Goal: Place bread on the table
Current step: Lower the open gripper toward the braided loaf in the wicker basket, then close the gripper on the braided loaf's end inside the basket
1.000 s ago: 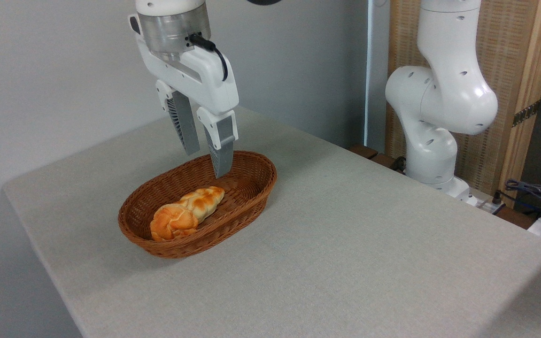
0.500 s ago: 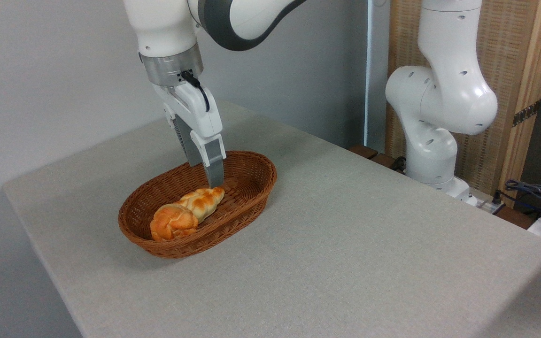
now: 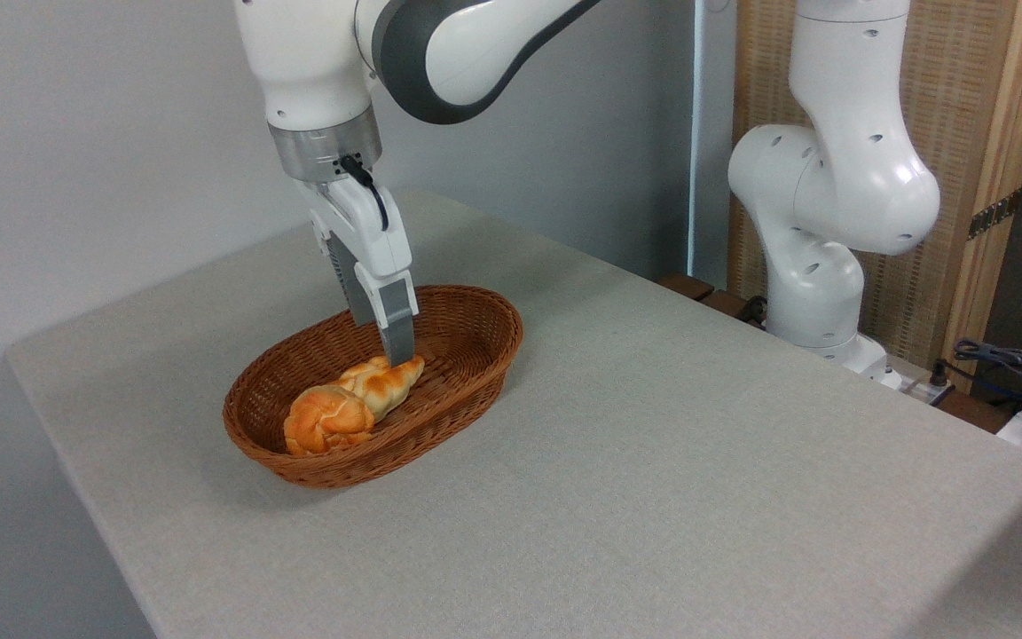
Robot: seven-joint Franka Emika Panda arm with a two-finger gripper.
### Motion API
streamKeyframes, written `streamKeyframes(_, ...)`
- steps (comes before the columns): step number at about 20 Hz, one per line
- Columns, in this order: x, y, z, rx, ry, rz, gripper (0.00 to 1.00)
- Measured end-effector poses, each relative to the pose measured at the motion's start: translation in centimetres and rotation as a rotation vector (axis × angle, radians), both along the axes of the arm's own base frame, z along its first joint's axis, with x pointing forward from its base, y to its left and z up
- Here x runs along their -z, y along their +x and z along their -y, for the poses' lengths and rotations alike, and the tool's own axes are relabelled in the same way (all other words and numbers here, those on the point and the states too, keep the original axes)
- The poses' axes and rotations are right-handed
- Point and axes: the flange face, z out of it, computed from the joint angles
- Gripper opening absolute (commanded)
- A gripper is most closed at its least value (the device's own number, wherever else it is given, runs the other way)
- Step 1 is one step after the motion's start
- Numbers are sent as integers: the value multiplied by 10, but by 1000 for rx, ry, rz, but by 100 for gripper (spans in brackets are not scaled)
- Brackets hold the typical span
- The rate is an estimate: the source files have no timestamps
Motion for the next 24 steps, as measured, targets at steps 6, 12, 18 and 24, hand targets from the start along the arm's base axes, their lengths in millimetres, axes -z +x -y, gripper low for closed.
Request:
streamKeyframes(6,1,3,3,2,-7,24,100)
streamKeyframes(12,19,2,13,17,-8,22,100)
streamKeyframes(18,38,-1,23,33,-6,17,100)
streamKeyframes(24,63,-2,37,54,-10,15,100)
